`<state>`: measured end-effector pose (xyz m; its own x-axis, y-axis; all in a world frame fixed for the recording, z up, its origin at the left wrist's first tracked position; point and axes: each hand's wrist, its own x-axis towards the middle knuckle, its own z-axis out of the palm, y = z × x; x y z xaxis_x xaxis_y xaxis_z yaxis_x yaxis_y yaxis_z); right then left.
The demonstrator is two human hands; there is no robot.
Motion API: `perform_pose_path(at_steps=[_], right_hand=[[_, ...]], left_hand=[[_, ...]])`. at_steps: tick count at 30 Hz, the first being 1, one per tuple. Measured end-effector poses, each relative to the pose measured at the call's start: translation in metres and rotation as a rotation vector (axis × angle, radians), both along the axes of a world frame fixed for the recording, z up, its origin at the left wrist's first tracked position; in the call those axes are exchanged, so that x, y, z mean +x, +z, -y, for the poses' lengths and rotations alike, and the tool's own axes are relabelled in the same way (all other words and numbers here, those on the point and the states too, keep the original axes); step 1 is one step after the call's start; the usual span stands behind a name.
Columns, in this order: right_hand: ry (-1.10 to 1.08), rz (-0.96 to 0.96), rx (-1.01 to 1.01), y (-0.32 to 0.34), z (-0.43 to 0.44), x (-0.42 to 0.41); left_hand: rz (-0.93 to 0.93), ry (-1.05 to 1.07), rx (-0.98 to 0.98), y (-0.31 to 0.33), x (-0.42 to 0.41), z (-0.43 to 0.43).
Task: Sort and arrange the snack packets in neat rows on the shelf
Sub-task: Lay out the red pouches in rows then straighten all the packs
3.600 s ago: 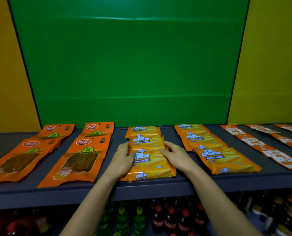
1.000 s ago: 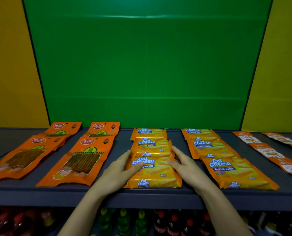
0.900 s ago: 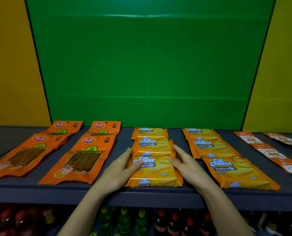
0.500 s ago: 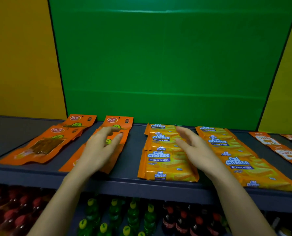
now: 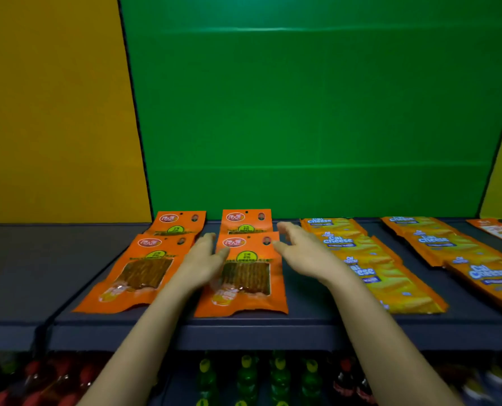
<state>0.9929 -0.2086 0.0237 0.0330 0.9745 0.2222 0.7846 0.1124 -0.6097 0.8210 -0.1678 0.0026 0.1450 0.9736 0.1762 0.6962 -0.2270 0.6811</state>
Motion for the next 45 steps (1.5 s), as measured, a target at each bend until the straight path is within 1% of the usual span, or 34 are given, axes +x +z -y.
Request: perform_pose_path(at_steps=[2, 5, 10, 16, 19, 24, 30, 33, 38, 43, 45], right_hand=[[-0.063, 0.022, -0.028, -0.005, -0.008, -0.011], [-0.114, -0.024, -0.057, -0.011, -0.018, -0.020], [-0.171, -0.070, -0.068, -0.023, -0.030, -0.029], [-0.230, -0.008, -0.078, -0.035, -0.043, -0.029], [-0.238, 0.053, -0.098, -0.040, -0.047, -0.028], [-0.240, 0.094, -0.110, -0.042, -0.049, -0.027], [-0.244, 0.138, -0.107, -0.044, -0.046, -0.021], [-0.259, 0.141, -0.110, -0.045, -0.044, -0.017], [-0.259, 0.151, -0.104, -0.047, -0.046, -0.015], [-0.249, 0.125, -0.098, -0.044, -0.046, -0.016], [-0.234, 0.116, -0.092, -0.041, -0.046, -0.016]], left_hand=[[0.013, -0.037, -0.041, -0.001, 0.002, -0.011], [0.025, -0.069, -0.090, -0.007, 0.005, -0.029], [0.061, -0.061, -0.064, -0.023, 0.008, -0.055], [0.048, -0.039, -0.035, -0.031, 0.010, -0.060], [0.050, -0.041, -0.028, -0.032, 0.010, -0.061], [0.049, -0.063, -0.026, -0.032, 0.008, -0.059], [-0.043, -0.137, -0.025, -0.031, 0.009, -0.054], [-0.105, -0.168, -0.024, -0.030, 0.010, -0.053], [-0.157, -0.171, 0.014, -0.032, 0.012, -0.051], [-0.159, -0.138, -0.004, -0.031, 0.012, -0.050], [-0.134, -0.131, 0.017, -0.026, 0.012, -0.048]])
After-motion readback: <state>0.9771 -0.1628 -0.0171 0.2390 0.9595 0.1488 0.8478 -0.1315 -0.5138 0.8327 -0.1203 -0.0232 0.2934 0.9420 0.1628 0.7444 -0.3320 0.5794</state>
